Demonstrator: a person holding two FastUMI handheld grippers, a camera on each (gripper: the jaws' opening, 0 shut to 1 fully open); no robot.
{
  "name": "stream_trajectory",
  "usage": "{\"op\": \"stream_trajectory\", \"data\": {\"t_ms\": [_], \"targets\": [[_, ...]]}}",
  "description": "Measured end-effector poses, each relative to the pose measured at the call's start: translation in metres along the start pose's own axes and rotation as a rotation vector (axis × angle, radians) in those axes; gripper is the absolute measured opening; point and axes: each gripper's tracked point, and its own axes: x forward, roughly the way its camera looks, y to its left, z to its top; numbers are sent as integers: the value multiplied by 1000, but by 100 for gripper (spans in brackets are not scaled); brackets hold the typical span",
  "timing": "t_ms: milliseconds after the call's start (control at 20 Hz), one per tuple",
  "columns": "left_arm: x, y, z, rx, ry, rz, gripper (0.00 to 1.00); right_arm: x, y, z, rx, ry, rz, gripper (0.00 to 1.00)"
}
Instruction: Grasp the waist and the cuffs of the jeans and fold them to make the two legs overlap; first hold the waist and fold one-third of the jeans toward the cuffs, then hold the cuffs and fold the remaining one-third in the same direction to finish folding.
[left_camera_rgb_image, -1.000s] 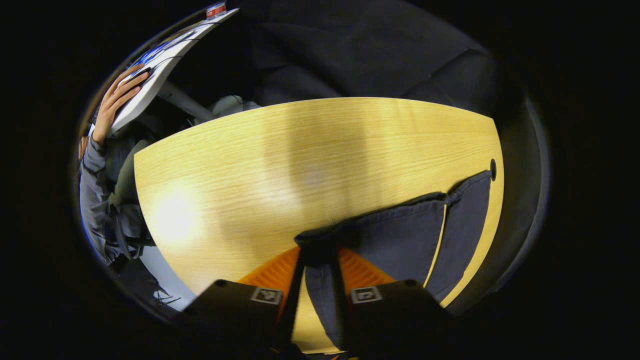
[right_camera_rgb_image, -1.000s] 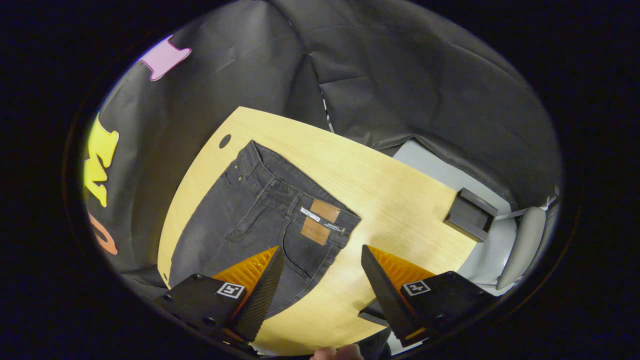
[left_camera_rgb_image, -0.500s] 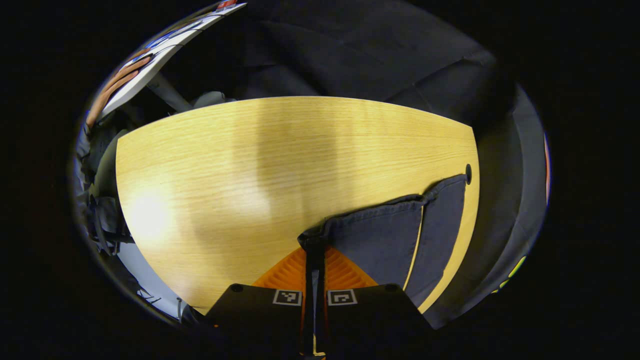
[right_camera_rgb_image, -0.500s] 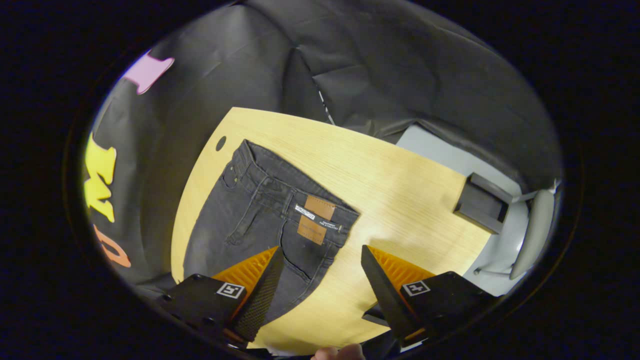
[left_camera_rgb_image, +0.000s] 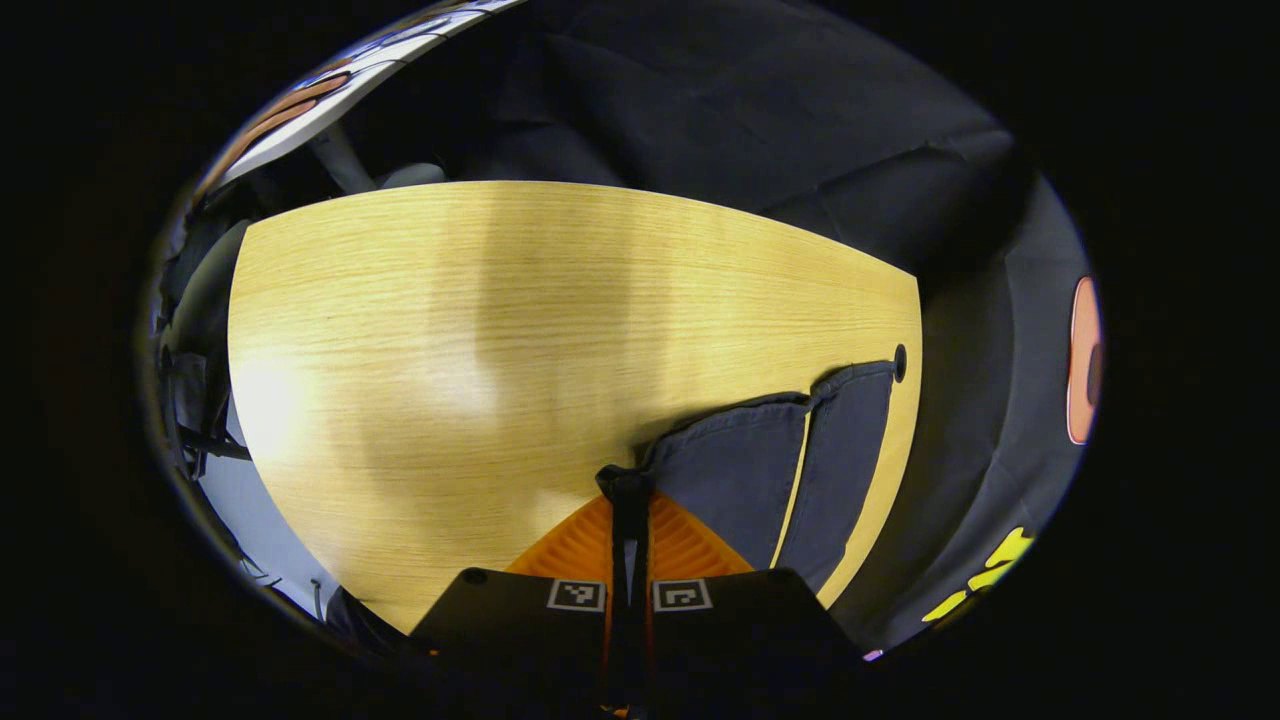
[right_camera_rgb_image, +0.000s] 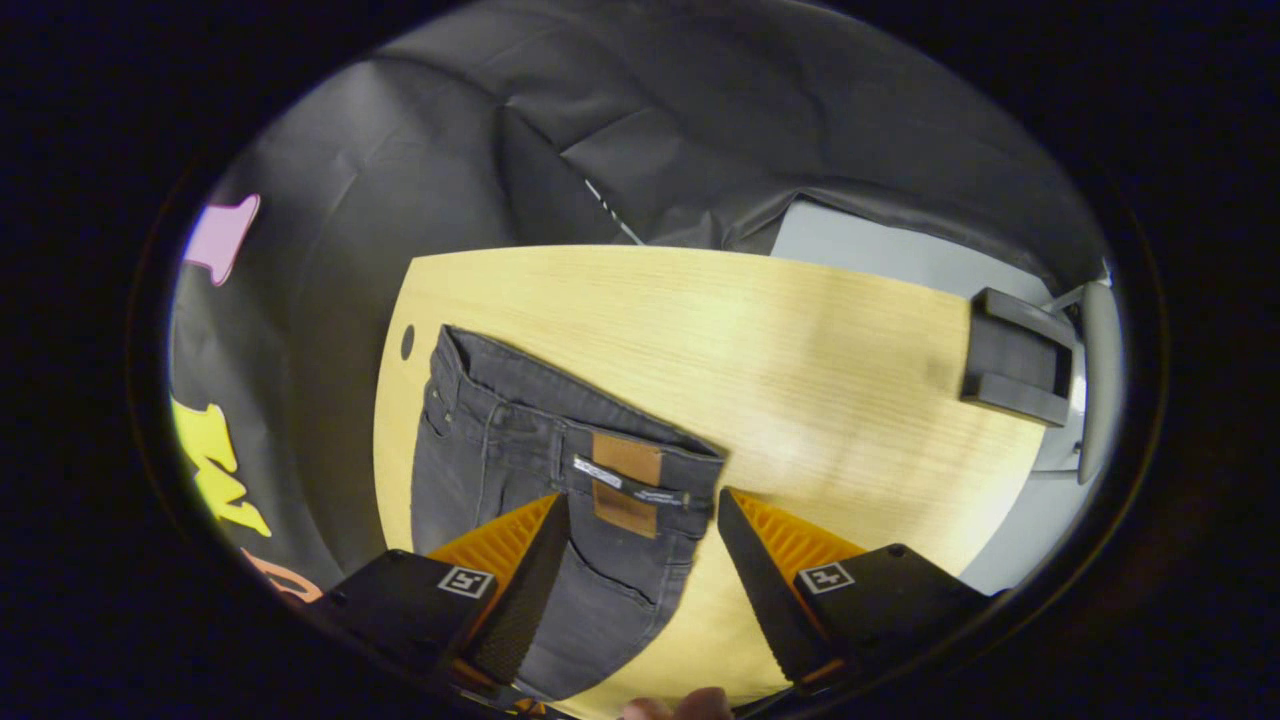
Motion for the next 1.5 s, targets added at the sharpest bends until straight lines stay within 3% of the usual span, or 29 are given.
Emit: {"op": "stream_trajectory", "data": {"t_ms": [150, 250, 300, 350, 400, 450, 500, 550, 600, 650, 800, 900, 1150, 1500], "targets": [[1, -1, 0, 3, 0, -5, 4, 6, -6, -1, -82, 4, -133, 94], [2, -3, -2, 1, 4, -9, 4, 7, -19, 1, -114, 0, -247, 80], [2, -3, -2, 0, 6, -12, 4, 5, -22, 2, -123, 3, -272, 63], [1, -4, -2, 1, 8, -15, 4, 4, -20, 3, -128, 6, -283, 47], [1, -4, -2, 5, 7, -15, 4, 5, -19, 2, -131, 8, -276, 42], [2, -4, -2, 12, 6, -16, 4, 6, -18, 3, -115, 2, -264, 31], [0, -5, -2, 20, 4, -19, 4, 3, -21, 3, -98, -19, -262, 29], [1, -6, -3, 35, -1, -22, 4, 3, -22, 2, -90, -15, -249, 11], [-1, -8, -5, 54, -6, -24, 4, 1, -19, 4, -75, -18, -224, 11], [-7, -11, -6, 77, -12, -29, 4, -5, -18, 6, -53, -19, -199, 4], [-21, -23, -14, 97, -19, -59, 4, -17, -10, 5, 48, -8, -92, 10], [-34, -34, -21, 73, -19, -74, 4, -29, 3, 2, 118, 4, -19, 6], [-59, -43, -22, -33, -41, -77, 4, -55, 37, -2, 183, 28, 91, 6], [-80, -93, -25, -114, -43, -111, 4, -81, 109, 1, 210, 71, 193, 6]]}}
